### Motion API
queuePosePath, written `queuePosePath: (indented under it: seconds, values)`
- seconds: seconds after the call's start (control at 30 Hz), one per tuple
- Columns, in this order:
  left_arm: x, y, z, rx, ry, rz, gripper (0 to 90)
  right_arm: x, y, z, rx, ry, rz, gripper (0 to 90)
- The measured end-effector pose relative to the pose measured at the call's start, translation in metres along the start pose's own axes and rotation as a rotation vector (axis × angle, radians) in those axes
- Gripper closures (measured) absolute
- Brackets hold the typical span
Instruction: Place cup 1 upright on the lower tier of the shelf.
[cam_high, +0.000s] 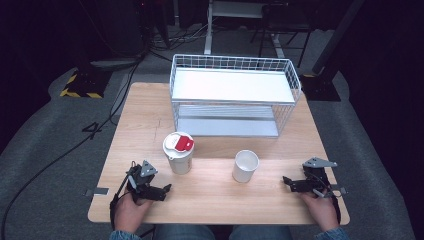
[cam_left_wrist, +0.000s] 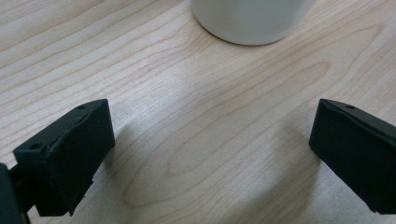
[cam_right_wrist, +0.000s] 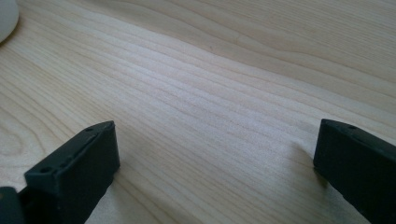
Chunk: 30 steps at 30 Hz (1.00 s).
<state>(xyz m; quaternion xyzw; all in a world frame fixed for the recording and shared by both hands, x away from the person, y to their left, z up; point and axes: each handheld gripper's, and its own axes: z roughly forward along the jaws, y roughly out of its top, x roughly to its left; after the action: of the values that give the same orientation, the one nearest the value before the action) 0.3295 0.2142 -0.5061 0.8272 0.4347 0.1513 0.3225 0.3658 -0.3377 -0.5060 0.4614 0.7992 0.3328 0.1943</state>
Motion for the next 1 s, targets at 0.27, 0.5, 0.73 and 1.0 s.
queuePosePath:
  seconds: [0.27, 0.5, 0.73, 1.0]
  values:
    - [0.0017, 0.0044, 0.0042, -0.006, 0.039, -0.047, 0.6, -0.0009, -0.0015, -0.0018, -0.005, -0.019, 0.018, 2.2]
    - [0.0019, 0.0046, 0.0043, -0.005, 0.041, -0.045, 0.6, -0.0005, -0.0015, -0.0015, 0.002, -0.008, 0.008, 0.6]
    - [0.002, 0.005, 0.0043, -0.002, 0.042, -0.048, 0.6, 0.0, -0.0003, -0.0011, 0.008, -0.009, 0.009, 0.7]
    - [0.002, 0.005, 0.0043, -0.002, 0.041, -0.048, 0.6, 0.0004, -0.0006, -0.0009, 0.003, -0.011, 0.008, 0.8]
